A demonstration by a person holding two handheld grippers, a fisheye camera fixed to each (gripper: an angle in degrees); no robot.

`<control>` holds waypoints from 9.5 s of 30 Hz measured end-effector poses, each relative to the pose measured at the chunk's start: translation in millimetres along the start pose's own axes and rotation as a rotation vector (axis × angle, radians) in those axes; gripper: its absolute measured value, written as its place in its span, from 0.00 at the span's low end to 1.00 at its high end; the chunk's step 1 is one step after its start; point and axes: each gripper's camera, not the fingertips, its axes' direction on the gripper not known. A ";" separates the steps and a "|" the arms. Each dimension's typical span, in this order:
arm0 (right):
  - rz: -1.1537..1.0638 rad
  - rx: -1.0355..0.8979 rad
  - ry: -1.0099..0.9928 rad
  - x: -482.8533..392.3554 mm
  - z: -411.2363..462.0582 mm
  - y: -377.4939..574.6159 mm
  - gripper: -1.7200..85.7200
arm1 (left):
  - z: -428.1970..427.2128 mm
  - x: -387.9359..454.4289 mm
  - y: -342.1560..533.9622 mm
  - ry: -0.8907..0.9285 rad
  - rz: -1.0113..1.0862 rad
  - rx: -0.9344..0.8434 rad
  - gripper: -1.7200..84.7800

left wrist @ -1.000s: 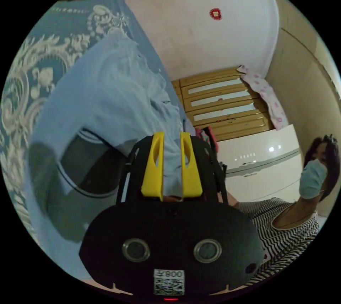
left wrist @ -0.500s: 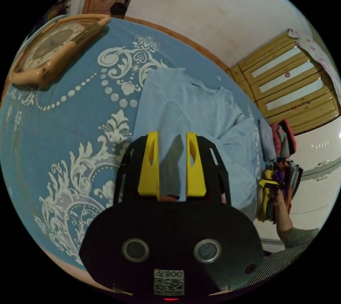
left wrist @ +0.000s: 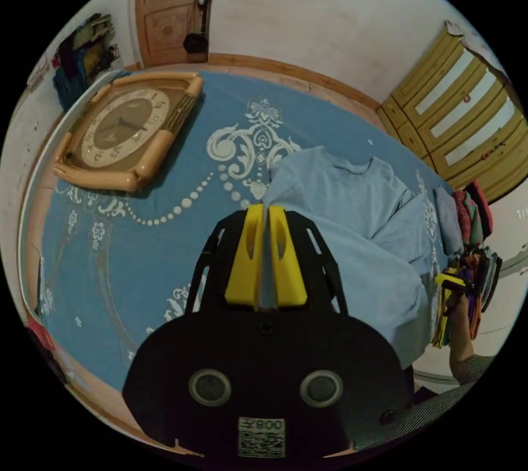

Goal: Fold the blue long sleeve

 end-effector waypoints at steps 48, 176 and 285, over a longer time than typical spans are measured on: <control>-0.467 -0.104 0.065 -166.5 427.1 -238.0 0.08 | -87.6 -110.9 259.3 0.308 -0.206 0.232 0.05; 0.469 0.215 -0.256 -64.5 -353.2 737.6 0.04 | -320.7 -249.5 780.0 1.147 -0.567 0.235 0.07; -0.018 -0.131 0.214 -164.1 -181.0 -2.9 0.02 | 29.3 -9.3 59.6 0.557 0.002 -0.231 0.02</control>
